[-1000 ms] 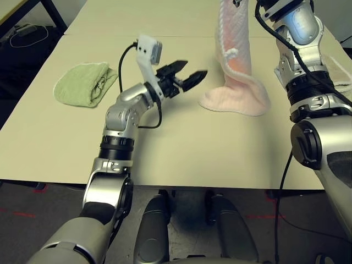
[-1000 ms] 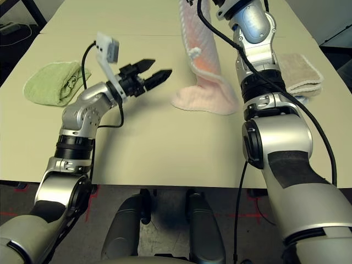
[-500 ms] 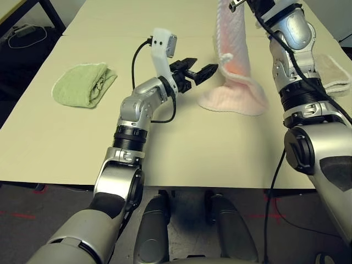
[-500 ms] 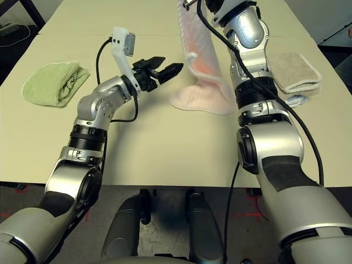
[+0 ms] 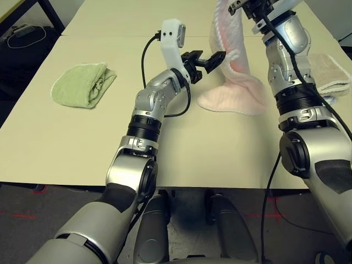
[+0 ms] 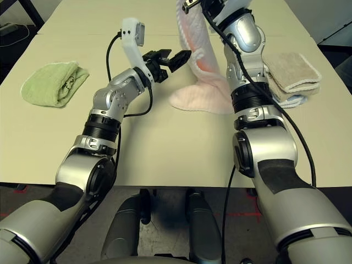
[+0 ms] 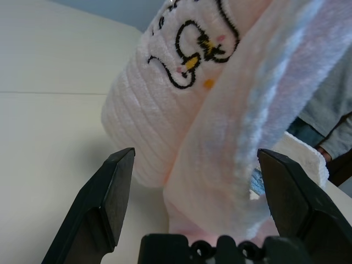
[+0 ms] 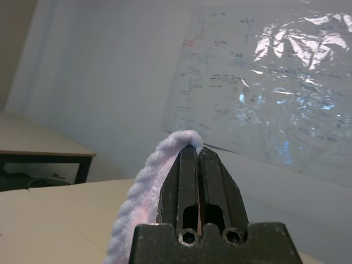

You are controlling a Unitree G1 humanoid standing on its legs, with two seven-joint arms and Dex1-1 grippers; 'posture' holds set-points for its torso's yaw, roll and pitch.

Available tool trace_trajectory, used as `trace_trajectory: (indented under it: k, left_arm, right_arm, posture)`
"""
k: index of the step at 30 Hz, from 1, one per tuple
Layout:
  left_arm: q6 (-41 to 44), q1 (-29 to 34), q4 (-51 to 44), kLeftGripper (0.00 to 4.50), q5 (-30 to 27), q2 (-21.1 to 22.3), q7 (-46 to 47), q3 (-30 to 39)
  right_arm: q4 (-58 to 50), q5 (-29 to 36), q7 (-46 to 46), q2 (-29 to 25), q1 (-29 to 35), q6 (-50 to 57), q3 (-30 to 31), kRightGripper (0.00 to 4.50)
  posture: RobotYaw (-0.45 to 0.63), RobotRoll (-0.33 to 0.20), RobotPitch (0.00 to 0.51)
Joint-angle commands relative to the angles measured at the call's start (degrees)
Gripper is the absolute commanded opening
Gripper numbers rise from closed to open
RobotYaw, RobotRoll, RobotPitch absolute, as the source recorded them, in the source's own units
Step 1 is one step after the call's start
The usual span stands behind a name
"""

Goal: Fold the towel and set it aside.

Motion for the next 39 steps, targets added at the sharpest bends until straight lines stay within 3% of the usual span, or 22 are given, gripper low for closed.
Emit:
trace_trajectory:
  k: [1, 20, 27, 39]
  left_arm:
    - [0.97, -0.58, 1.57, 4.5, -0.77, -0.81, 0.99, 0.92]
    - [2.71, 2.09, 1.76, 4.5, 2.37, 0.47, -1.28, -2.52]
    - [5.29, 4.92, 0.12, 4.5, 3.23, 2.85, -5.86, -5.55]
    - [6.61, 6.09, 1.46, 4.5, 4.7, 5.51, -4.45, -4.42]
  right_arm:
    - [-2.2, 1.03, 1.03, 0.03, 0.57, 0.8, -0.6, 0.02]
    - [6.49, 4.52, -3.79, -2.91, -10.28, -0.21, -8.55, 0.02]
    - [7.93, 4.3, -3.75, -3.58, -11.19, -1.18, -9.35, 0.02]
    - [9.44, 4.27, -3.95, -5.15, -13.06, -1.98, -9.77, 0.02]
  posture:
    - [0.07, 0.0, 0.215]
    - [0.06, 0.0, 0.217]
    - [0.07, 0.0, 0.218]
    - [0.06, 0.0, 0.22]
